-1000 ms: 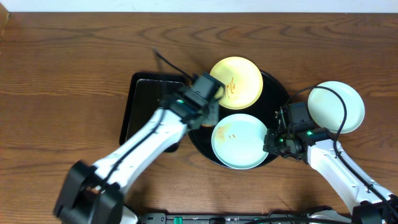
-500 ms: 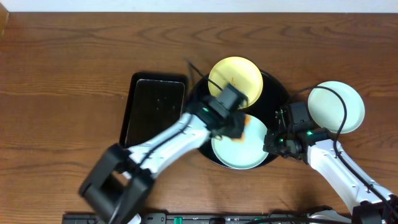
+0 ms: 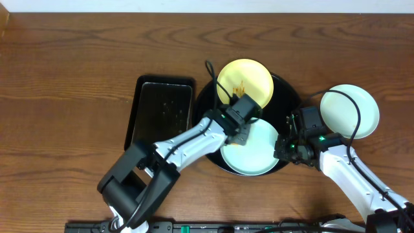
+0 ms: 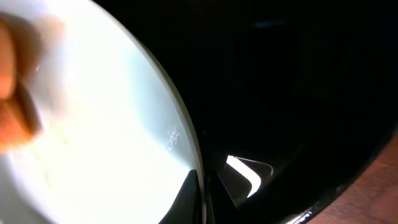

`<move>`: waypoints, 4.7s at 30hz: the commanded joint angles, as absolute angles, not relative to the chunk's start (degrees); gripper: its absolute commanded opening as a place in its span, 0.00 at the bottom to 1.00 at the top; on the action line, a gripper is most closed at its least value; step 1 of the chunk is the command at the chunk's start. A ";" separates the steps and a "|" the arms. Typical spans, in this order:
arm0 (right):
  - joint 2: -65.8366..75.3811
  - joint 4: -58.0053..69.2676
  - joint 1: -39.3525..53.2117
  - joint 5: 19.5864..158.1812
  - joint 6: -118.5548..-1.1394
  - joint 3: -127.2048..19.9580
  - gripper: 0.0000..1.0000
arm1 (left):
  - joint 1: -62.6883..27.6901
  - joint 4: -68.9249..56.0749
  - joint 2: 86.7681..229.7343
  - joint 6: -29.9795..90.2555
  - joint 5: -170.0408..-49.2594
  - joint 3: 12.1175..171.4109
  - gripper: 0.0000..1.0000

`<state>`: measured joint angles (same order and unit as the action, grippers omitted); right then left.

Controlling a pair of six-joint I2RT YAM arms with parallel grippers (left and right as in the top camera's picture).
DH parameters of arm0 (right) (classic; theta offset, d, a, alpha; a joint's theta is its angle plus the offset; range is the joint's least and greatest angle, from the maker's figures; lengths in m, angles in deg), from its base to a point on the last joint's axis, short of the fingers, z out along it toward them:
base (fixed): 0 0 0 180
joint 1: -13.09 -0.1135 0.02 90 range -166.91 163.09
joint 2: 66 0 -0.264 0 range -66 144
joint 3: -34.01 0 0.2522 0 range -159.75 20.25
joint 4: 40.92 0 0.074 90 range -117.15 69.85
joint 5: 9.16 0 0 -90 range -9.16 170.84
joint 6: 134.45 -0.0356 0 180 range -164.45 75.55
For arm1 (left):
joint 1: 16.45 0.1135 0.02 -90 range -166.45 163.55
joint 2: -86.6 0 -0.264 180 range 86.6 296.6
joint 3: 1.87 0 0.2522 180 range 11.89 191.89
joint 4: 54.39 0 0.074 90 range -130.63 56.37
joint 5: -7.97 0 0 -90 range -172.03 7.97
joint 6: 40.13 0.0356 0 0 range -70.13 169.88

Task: Clean dirty plates on tray and stack at the side
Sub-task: 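Scrub the second blue plate with the sponge in the left gripper, then lift the second blue plate with right gripper and stack it on the first, then grip the yellow plate with right gripper and drag it to the tray center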

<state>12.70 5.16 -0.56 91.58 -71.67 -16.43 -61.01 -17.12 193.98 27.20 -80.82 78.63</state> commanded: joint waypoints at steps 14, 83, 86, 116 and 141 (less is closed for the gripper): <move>12.13 1.88 -0.99 89.22 -67.06 -17.24 0.01 | -55.26 -3.46 176.91 30.39 -79.64 80.75 0.07; 11.06 -2.23 22.28 53.79 -71.26 -31.47 0.01 | -24.83 -2.50 177.32 35.26 -98.52 80.35 0.07; 13.83 -3.56 27.68 57.03 -71.43 -31.47 0.01 | -24.83 -2.50 177.32 35.26 -98.50 80.35 0.07; 29.48 -17.53 5.37 90.12 -59.91 -31.47 0.57 | -24.88 -2.46 177.32 35.29 -98.52 80.35 0.07; 36.52 -16.74 2.57 96.04 -60.22 -31.47 0.01 | -28.37 -2.96 177.32 35.29 -101.52 80.35 0.08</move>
<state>38.57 -19.86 3.18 96.76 -63.21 -31.80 -26.32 -2.48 176.88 34.74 -98.87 79.94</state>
